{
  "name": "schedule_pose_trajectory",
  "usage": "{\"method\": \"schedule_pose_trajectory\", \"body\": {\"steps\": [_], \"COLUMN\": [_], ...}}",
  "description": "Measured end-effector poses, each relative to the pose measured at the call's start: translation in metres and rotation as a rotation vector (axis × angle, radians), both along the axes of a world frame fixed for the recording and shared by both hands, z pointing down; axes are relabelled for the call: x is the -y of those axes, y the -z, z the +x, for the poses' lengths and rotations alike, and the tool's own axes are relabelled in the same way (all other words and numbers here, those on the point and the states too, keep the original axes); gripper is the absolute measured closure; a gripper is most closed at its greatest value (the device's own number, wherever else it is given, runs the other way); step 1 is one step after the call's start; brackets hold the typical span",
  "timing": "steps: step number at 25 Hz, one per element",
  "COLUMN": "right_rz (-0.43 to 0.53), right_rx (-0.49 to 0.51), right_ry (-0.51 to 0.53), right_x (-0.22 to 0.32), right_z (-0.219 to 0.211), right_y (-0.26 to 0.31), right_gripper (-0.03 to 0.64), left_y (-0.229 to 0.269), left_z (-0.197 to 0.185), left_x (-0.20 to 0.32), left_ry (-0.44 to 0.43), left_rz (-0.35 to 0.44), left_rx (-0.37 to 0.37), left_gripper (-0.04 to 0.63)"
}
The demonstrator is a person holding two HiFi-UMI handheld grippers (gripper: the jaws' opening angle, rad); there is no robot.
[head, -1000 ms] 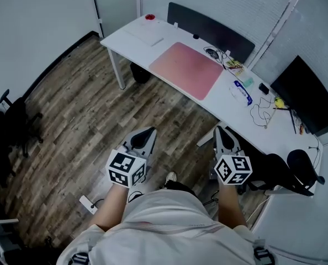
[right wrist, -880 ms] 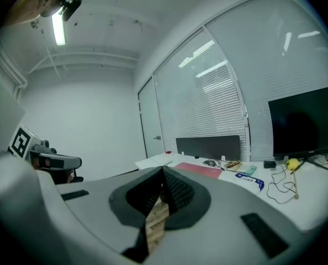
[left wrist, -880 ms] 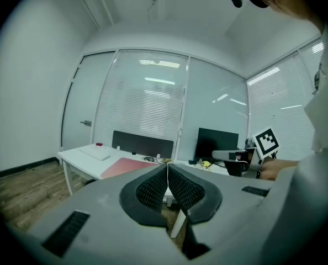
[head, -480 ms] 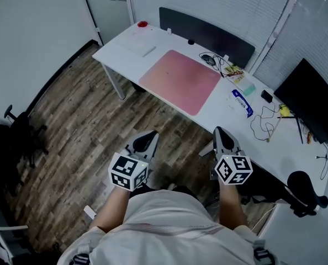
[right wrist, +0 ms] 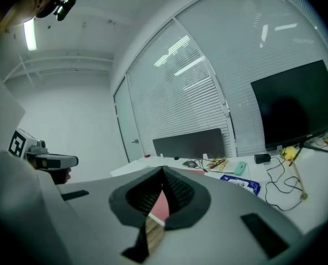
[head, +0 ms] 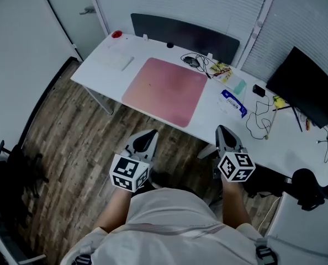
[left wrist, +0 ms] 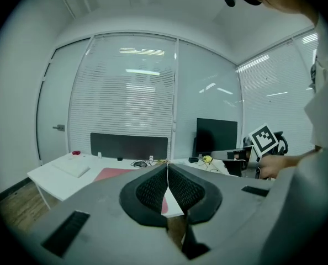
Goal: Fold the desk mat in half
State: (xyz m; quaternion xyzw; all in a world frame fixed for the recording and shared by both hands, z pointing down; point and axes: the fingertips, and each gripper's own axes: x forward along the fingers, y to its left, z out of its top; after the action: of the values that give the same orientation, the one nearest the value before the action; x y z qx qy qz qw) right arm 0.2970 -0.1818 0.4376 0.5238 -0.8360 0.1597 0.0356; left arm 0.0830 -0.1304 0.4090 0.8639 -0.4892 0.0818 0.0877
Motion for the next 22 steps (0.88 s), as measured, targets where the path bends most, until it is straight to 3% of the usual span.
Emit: {"method": "schedule_pose_trajectory", "body": {"steps": [9, 14, 22], "right_rz": [-0.021, -0.08, -0.228], "right_rx": [-0.044, -0.093, -0.158], "right_ry": [-0.124, -0.162, -0.272], "right_x": [0.079, 0.115, 0.131], "right_z": [-0.056, -0.103, -0.118], "right_y": [0.002, -0.017, -0.069], "right_gripper": [0.566, 0.566, 0.565], "left_y": [-0.001, -0.02, -0.054], "left_z": [-0.058, -0.105, -0.122], "left_x": [0.112, 0.168, 0.222], "left_ry": [-0.142, -0.191, -0.31], "left_rz": [-0.007, 0.003, -0.081], "left_rx": [-0.025, 0.084, 0.029], "left_gripper": [0.58, 0.58, 0.58]}}
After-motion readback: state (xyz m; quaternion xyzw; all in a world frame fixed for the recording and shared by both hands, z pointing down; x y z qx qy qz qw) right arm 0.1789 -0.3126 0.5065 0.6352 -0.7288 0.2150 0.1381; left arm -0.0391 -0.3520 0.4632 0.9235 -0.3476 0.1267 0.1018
